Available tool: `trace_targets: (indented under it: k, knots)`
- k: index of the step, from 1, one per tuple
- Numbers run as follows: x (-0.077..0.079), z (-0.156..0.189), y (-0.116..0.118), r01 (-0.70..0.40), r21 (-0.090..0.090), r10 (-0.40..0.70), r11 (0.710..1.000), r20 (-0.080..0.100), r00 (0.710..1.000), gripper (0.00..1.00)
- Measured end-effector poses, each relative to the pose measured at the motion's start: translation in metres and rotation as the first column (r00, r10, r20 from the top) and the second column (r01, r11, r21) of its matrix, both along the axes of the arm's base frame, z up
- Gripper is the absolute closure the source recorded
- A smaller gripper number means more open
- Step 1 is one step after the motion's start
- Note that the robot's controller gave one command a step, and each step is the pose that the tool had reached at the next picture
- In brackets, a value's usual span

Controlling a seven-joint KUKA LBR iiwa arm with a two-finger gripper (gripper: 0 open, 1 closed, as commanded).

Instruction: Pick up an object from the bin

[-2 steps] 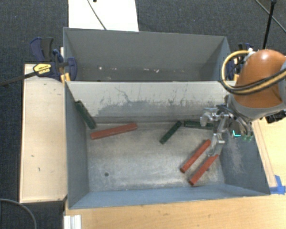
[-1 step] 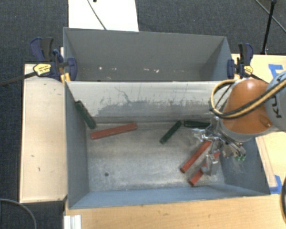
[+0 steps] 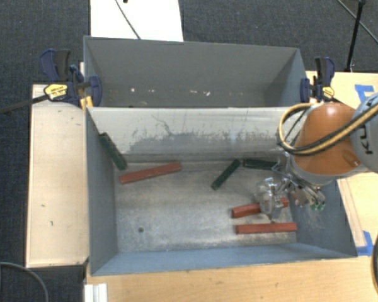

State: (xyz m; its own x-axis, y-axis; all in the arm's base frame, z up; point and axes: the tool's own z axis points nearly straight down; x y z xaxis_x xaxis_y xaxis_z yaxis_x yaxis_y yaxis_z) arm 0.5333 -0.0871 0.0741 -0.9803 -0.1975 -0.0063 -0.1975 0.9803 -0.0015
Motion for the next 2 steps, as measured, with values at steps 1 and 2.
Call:
trace_targets:
  k: [1, 2]
  knots:
    - [0.0323, 0.059, 0.0452, -0.037, 0.002, 0.037, 0.999, 0.005, 0.999, 1.0]
    - [0.0293, 0.055, 0.0423, -0.033, 0.001, 0.033, 0.999, -0.004, 0.999, 0.0]
